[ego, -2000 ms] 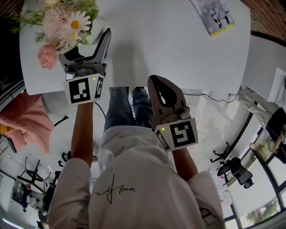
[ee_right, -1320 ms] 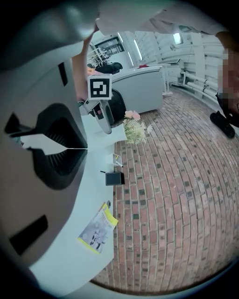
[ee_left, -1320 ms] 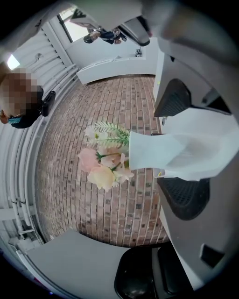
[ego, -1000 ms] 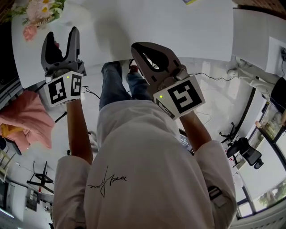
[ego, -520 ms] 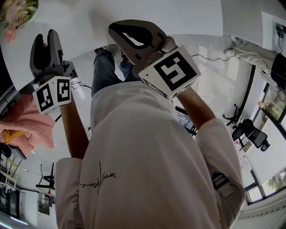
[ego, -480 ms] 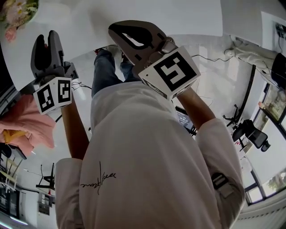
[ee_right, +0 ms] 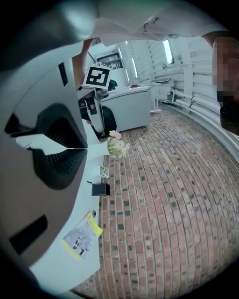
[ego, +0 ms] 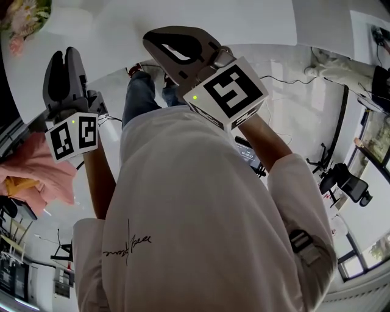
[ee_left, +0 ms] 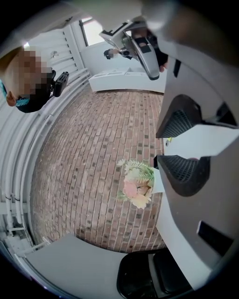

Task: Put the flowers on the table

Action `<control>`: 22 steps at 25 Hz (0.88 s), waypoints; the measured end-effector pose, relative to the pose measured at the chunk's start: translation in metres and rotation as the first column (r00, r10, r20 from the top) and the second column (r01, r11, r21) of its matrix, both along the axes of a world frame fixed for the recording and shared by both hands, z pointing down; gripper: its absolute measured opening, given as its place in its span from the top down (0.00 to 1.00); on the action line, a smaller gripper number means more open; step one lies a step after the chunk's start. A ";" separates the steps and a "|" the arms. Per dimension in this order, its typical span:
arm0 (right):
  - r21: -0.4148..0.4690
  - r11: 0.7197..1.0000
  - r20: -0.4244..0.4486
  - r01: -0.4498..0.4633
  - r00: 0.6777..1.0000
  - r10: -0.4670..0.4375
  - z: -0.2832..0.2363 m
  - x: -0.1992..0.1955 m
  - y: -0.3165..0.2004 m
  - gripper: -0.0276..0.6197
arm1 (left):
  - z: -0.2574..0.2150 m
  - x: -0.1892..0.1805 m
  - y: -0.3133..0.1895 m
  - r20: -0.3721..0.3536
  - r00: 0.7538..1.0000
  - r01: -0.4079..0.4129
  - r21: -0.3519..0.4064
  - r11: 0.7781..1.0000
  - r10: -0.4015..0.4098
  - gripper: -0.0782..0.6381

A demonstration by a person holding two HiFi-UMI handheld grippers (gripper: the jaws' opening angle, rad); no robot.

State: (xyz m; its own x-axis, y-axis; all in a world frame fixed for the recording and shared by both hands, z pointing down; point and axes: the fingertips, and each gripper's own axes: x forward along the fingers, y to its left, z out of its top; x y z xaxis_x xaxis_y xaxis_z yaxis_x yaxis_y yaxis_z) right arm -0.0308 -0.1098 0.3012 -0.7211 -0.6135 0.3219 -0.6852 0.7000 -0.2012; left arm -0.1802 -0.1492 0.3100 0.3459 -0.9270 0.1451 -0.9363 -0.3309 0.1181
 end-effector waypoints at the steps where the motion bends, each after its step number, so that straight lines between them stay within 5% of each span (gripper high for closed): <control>1: 0.003 1.000 0.002 0.000 1.000 0.000 -0.002 0.001 0.001 0.92 | -0.002 0.002 0.002 0.006 1.000 -0.005 0.001 1.000 0.005 0.73; 22: 0.018 0.999 0.019 0.043 0.999 -0.043 -0.012 0.008 0.024 0.92 | -0.022 0.004 0.043 -0.019 0.998 0.054 -0.008 0.998 -0.054 0.86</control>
State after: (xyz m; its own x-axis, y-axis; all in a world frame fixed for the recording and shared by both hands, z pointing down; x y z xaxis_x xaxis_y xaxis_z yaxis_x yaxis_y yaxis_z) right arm -0.0228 -0.0860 0.2890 -0.7529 -0.5873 0.2971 -0.6507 0.7320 -0.2017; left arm -0.1757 -0.1064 0.2879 0.2978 -0.9434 0.1457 -0.9503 -0.2785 0.1388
